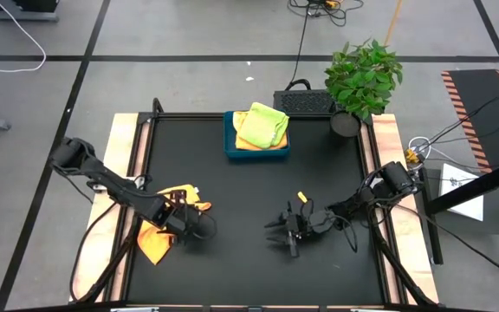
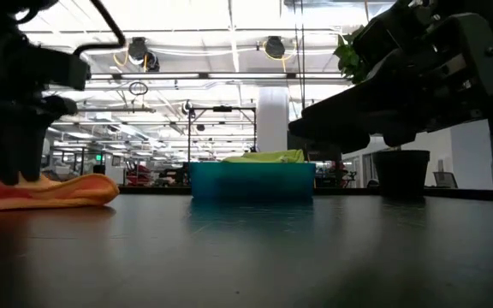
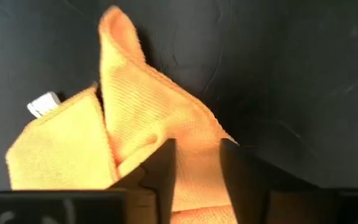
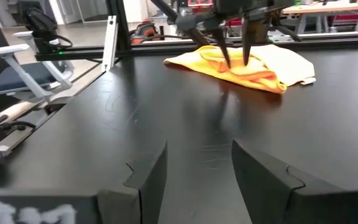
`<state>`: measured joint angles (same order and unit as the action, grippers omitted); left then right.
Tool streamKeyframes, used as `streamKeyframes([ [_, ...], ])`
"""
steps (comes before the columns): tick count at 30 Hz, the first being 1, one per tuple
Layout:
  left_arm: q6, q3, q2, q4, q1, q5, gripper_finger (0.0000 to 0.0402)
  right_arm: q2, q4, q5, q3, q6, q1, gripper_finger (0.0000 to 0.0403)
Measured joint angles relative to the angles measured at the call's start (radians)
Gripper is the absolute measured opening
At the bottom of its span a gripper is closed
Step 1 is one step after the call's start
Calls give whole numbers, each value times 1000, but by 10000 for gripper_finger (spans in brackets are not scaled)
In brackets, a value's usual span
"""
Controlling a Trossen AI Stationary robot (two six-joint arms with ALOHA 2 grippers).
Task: Fold microfiber towels
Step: Fold the orange microfiber cloth
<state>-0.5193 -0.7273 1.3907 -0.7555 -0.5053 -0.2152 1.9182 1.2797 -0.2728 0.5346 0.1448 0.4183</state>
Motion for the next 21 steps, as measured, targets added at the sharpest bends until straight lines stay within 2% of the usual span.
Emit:
streamKeyframes([
  [9,-23,1,91,4,0,4,258,0,2,-16,0,0,0,171],
  [13,-45,1,96,1,10,-14,299,0,3,-15,0,0,0,171],
  [17,-55,1,96,-9,30,-2,305,0,3,-17,0,0,0,171],
  [21,2,-7,96,-26,48,30,264,0,11,-17,0,-1,0,171],
])
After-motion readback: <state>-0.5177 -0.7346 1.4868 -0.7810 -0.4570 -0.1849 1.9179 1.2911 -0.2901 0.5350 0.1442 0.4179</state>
